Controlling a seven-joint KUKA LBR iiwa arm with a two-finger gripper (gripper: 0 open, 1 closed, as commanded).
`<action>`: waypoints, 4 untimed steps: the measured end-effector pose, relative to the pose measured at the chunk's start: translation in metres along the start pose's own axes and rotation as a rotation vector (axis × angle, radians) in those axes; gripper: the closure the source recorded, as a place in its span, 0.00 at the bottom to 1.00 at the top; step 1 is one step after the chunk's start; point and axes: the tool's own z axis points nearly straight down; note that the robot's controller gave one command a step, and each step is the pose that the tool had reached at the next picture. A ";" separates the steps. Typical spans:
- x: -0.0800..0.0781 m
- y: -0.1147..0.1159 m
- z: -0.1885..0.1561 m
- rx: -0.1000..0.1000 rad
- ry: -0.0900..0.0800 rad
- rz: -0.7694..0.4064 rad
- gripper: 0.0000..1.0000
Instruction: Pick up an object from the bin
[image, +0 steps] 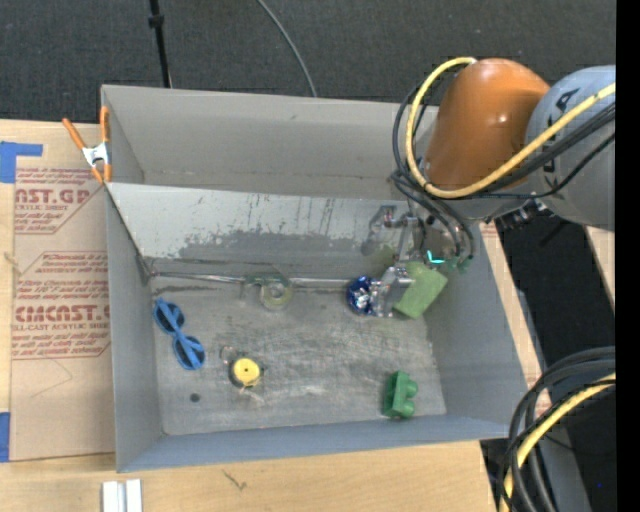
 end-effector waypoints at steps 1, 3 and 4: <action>0.019 0.009 0.149 -0.002 -0.017 0.142 0.00; 0.090 -0.064 0.070 0.004 -0.007 0.026 0.00; 0.100 -0.094 0.151 0.000 -0.018 -0.068 0.00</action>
Offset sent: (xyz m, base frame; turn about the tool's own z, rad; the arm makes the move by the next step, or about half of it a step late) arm -0.0229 0.0088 -0.1513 0.1412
